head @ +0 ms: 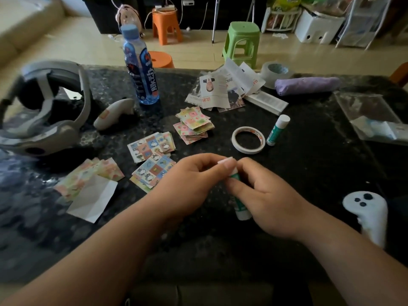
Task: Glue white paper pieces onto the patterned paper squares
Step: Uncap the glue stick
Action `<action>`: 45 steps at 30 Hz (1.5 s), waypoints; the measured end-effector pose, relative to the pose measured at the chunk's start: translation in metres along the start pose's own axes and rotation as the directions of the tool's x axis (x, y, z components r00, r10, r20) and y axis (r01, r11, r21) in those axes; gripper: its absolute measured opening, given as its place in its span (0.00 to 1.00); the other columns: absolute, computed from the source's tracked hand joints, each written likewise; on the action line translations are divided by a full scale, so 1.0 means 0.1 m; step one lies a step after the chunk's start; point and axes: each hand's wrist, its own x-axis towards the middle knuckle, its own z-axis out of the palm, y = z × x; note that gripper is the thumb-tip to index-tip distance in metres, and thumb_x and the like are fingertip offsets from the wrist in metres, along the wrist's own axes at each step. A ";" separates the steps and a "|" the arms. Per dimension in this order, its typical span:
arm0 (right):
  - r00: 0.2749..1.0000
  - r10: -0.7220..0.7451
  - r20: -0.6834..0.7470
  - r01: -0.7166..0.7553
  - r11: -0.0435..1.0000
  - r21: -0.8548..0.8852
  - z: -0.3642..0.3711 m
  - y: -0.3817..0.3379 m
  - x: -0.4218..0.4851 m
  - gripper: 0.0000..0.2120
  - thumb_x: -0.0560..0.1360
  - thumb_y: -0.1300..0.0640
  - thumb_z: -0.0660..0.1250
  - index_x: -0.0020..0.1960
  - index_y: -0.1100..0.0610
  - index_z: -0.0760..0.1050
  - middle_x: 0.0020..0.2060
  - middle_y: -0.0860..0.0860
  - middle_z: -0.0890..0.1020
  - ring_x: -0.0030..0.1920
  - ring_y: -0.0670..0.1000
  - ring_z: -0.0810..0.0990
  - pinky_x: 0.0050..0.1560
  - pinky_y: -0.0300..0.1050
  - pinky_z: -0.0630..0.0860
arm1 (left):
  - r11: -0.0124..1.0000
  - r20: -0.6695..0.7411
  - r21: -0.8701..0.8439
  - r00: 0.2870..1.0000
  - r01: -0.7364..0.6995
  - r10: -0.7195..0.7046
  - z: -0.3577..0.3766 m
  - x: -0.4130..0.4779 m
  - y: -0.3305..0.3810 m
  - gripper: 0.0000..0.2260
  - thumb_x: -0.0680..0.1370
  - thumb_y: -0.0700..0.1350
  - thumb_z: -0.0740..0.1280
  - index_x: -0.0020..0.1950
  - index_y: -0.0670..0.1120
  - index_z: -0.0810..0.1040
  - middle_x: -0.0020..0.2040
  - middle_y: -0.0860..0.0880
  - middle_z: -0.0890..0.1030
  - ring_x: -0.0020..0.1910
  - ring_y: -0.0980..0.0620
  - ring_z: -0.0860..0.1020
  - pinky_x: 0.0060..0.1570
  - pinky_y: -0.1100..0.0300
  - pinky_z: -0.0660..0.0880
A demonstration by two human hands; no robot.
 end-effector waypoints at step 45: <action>0.872 0.132 0.471 -0.350 0.841 0.412 -0.01 -0.26 0.13 0.14 0.82 0.47 0.62 0.49 0.58 0.71 0.27 0.52 0.66 0.20 0.45 0.60 0.20 0.35 0.56 | 0.653 -0.062 0.756 0.998 0.037 0.016 -0.17 0.01 0.10 0.03 0.82 0.38 0.60 0.51 0.44 0.66 0.44 0.45 0.73 0.43 0.45 0.75 0.34 0.56 0.69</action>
